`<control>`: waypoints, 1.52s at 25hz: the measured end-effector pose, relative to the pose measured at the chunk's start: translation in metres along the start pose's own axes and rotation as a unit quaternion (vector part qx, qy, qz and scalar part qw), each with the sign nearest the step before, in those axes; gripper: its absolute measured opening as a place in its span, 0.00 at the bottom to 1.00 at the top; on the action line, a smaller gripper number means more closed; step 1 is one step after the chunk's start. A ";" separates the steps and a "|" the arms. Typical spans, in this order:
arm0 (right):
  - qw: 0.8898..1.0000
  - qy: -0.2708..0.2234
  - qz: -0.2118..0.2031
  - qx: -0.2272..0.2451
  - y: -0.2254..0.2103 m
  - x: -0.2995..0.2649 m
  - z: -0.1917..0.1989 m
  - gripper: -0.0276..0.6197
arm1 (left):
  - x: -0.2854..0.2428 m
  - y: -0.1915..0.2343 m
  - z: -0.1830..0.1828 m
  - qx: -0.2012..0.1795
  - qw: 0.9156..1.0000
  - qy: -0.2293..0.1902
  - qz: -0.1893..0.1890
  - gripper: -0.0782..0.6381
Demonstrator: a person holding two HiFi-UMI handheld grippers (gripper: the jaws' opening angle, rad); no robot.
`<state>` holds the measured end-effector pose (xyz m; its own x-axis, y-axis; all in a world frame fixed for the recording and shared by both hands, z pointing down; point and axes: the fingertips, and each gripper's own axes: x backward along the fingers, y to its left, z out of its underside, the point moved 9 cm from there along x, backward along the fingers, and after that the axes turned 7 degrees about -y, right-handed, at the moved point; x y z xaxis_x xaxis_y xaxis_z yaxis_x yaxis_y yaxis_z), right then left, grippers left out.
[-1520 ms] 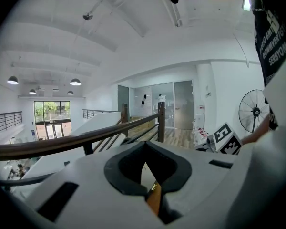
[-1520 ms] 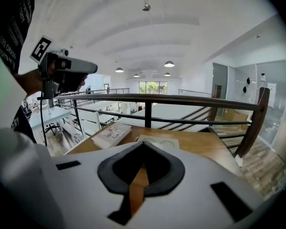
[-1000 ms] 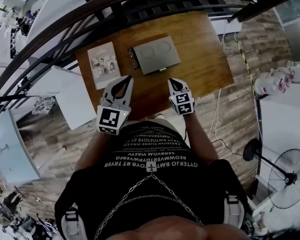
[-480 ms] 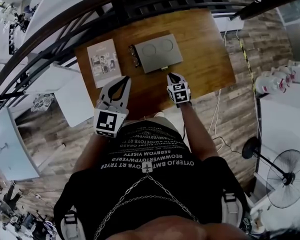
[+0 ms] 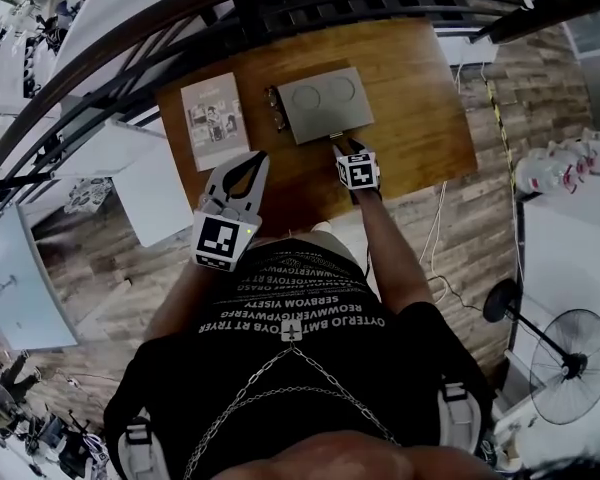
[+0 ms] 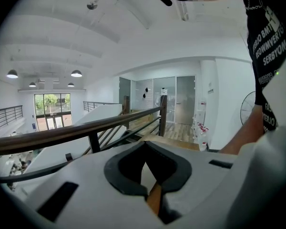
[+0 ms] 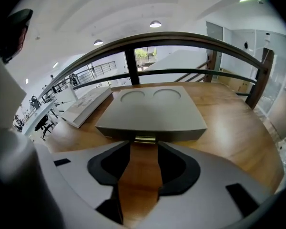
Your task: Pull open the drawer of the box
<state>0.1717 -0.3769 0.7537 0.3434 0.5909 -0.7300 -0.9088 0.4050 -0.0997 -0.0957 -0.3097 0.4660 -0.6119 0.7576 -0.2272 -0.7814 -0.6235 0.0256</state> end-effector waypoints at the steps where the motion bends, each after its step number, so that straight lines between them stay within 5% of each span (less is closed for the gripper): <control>1: 1.000 0.003 0.000 0.000 0.000 -0.003 0.000 0.33 | 0.001 0.001 0.001 0.000 1.000 0.001 -0.001 0.12; 23: 0.998 0.040 0.002 -0.039 -0.004 -0.043 0.000 0.39 | 0.004 0.007 0.007 0.001 1.000 0.021 -0.002 0.12; 38: 0.999 0.025 0.035 -0.018 0.004 -0.036 0.013 0.30 | 0.012 -0.004 0.008 -0.007 1.000 0.021 0.005 0.12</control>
<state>0.1584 -0.3873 0.7885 0.2677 0.5803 -0.7692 -0.9385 0.3378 -0.0718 -0.1009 -0.2965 0.4709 -0.6141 0.7425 -0.2676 -0.7731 -0.6342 0.0142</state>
